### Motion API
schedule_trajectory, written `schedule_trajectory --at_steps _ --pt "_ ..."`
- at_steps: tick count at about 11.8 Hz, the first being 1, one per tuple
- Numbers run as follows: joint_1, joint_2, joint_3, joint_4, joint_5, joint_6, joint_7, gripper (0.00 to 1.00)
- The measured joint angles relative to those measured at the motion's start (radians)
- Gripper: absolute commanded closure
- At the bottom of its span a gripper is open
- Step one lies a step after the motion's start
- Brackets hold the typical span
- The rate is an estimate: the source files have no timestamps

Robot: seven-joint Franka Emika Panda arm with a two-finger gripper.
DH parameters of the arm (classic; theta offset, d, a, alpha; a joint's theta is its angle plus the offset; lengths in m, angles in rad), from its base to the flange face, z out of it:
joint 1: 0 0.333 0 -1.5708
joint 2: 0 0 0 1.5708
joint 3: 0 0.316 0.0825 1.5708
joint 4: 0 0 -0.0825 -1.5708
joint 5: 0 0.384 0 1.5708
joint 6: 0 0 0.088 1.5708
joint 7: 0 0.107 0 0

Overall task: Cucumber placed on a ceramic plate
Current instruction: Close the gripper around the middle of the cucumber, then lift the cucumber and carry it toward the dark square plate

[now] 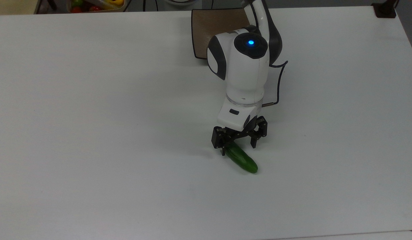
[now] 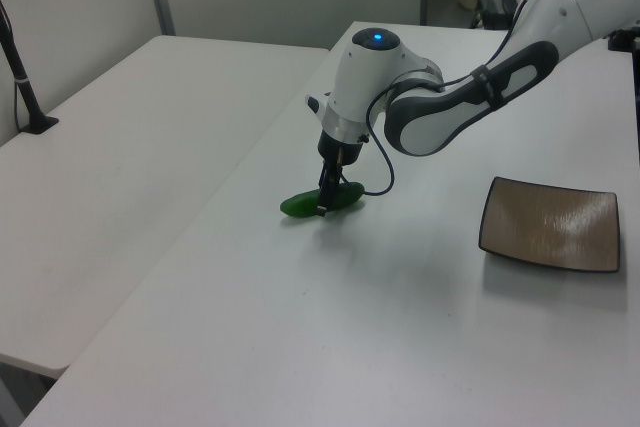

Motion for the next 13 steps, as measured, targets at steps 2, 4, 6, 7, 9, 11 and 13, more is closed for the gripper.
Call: schedule_trajectory --at_steps 2,4,6,7,9,11,13 --pt "0.001 0.010 0.000 0.000 -0.032 0.000 0.000 0.62" --pt "0.004 0.024 0.000 0.000 -0.074 0.000 0.000 0.85" --pt "0.006 0.024 0.001 0.006 -0.075 0.000 0.014 0.85" --pt "0.006 0.024 0.001 0.007 -0.075 0.000 0.028 0.85" --pt "0.001 0.022 0.001 0.015 -0.075 0.000 0.057 0.85" --pt "-0.016 0.000 0.003 0.029 -0.075 0.000 0.089 0.85" --pt "-0.042 -0.054 0.028 0.019 -0.075 -0.004 0.116 0.85"
